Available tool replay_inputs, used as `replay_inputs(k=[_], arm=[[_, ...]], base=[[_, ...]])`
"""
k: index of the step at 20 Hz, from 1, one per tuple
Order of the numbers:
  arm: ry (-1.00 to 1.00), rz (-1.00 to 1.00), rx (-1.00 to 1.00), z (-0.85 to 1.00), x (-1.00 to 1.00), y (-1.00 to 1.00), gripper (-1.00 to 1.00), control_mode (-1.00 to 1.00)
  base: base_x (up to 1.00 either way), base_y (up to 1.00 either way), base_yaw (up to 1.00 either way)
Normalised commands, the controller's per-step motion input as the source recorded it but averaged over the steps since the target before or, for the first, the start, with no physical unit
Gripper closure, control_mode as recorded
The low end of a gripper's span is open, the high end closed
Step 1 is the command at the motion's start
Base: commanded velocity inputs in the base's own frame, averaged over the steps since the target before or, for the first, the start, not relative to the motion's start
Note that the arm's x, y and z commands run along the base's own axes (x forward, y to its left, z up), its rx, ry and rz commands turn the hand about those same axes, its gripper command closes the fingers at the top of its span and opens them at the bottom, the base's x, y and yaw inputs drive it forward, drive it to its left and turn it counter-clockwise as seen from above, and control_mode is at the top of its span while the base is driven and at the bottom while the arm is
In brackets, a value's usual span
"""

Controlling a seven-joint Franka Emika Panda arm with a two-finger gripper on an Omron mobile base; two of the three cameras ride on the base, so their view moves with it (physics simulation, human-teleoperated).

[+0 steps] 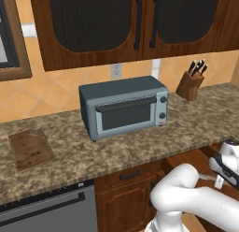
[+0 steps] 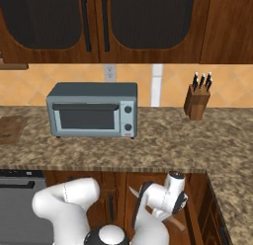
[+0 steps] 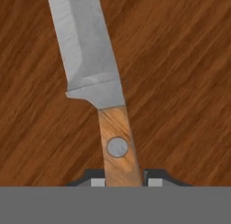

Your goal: Pick up the knife from the drawer and place it on the cutting board. Then place the meat from the plate to the cutting board.

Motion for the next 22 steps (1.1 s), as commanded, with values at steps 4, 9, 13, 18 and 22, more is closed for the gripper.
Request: replay_inputs(k=[4,9,13,18,22], arm=[[0.0,0.0,0.14,-0.15,-0.79,0.0,1.0,-1.0],[0.02,0.0,0.13,0.55,-0.43,-0.29,1.0,-1.0],[0.14,0.0,0.07,0.86,-0.29,-0.29,1.0,-1.0],[0.26,0.0,0.02,0.6,-0.46,-0.24,1.0,-1.0],[0.21,0.0,0.05,0.87,-0.61,-0.12,1.0,-1.0]], base=[[0.0,0.0,0.0],[0.0,0.0,0.0],[0.0,0.0,0.0],[0.0,0.0,0.0],[0.0,0.0,0.0]])
